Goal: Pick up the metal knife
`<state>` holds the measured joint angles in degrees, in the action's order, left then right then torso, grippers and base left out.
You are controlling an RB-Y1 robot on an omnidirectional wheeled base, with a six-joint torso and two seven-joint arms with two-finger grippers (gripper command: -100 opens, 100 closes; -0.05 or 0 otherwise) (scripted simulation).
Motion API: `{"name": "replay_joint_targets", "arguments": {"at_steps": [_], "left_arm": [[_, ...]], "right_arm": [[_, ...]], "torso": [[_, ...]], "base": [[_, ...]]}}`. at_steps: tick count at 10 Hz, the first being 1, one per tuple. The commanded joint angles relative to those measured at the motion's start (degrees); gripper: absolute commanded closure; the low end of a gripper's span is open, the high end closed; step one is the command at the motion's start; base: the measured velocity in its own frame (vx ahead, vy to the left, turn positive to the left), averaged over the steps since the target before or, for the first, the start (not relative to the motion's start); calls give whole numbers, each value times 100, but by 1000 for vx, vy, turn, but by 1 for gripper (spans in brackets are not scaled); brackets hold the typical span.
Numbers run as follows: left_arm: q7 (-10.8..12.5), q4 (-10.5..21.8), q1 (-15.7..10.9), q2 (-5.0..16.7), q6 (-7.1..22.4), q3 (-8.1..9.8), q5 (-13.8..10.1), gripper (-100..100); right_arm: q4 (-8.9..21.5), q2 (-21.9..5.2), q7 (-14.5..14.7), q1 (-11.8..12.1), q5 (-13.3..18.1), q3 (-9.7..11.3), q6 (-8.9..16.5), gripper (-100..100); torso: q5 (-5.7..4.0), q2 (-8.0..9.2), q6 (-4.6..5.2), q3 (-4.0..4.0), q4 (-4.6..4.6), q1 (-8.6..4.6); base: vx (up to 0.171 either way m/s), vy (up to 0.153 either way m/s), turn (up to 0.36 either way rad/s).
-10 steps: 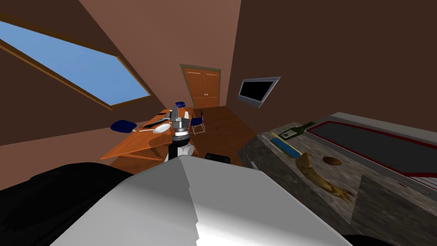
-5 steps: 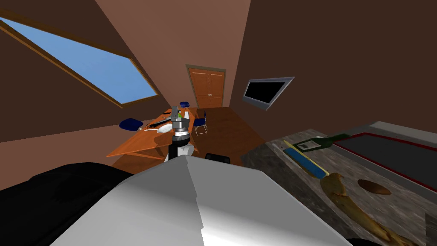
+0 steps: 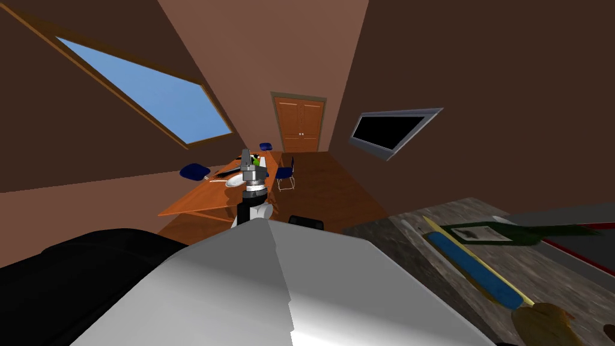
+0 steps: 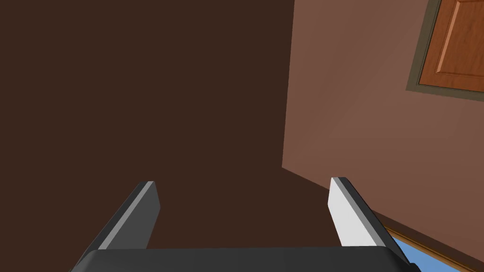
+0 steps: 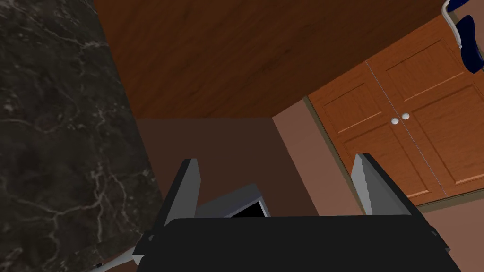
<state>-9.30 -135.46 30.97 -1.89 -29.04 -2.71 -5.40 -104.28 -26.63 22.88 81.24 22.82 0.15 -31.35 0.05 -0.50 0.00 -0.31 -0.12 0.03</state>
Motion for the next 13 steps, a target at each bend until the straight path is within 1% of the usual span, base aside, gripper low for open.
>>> {"name": "replay_joint_targets", "arguments": {"at_steps": [1, 2, 4, 5, 7, 8, 9, 10, 11, 13], "left_arm": [[0, 0, 0, 0, 0, 0, 0, 0], [0, 0, -1, 0, 0, -1, 0, 0], [0, 0, -1, 0, 0, 0, 0, 0], [0, 0, -1, 0, 0, 0, 0, 0], [0, 0, -1, 1, 0, 0, 0, 0], [0, 0, 0, 1, 0, 0, 0, 0], [0, 0, 0, 1, 0, 1, 0, 0], [0, 0, -1, 0, 0, 0, 0, 0], [0, 0, 0, 1, 0, 1, 0, 0], [0, 0, 0, 2, 0, 2, 0, 0]], "right_arm": [[124, -151, 167, 286, 15, -74, 88, -100], [124, -151, 167, 373, 15, -74, 88, -100], [360, -356, 510, 802, 22, -177, 187, -100], [360, -356, 510, 844, 22, -177, 187, -100], [560, -554, 828, 1256, -12, -281, 286, -100], [560, -554, 852, 1256, -12, -281, 286, -100], [646, -650, 1019, 1439, -43, -332, 335, -100], [723, -745, 1183, 1583, -82, -381, 384, -100], [790, -837, 1342, 1754, -127, -429, 431, -100], [901, -1012, 1640, 2004, -232, -518, 520, -100]], "torso": [[0, 0, 0, 0, 0, 0], [-1, 6, -3, 4, 2, 0], [-1, 13, -4, 8, 4, -4], [-5, -4, -6, -1, 1, -17], [-7, 2, -5, 2, 2, -28], [-10, -6, -5, -2, 0, -37], [-8, 2, -1, 1, 2, -27], [-7, 9, -5, 6, 3, -26], [-10, -2, -5, 0, 1, -42], [-19, -21, -7, -13, -4, -77]], "base": [[138, -4, 143], [115, -1, 88], [162, -32, 236], [161, -64, 85], [166, -98, 205], [148, -85, 110], [122, -80, 179], [168, -135, 227], [219, -202, 283], [172, -231, 256]]}}
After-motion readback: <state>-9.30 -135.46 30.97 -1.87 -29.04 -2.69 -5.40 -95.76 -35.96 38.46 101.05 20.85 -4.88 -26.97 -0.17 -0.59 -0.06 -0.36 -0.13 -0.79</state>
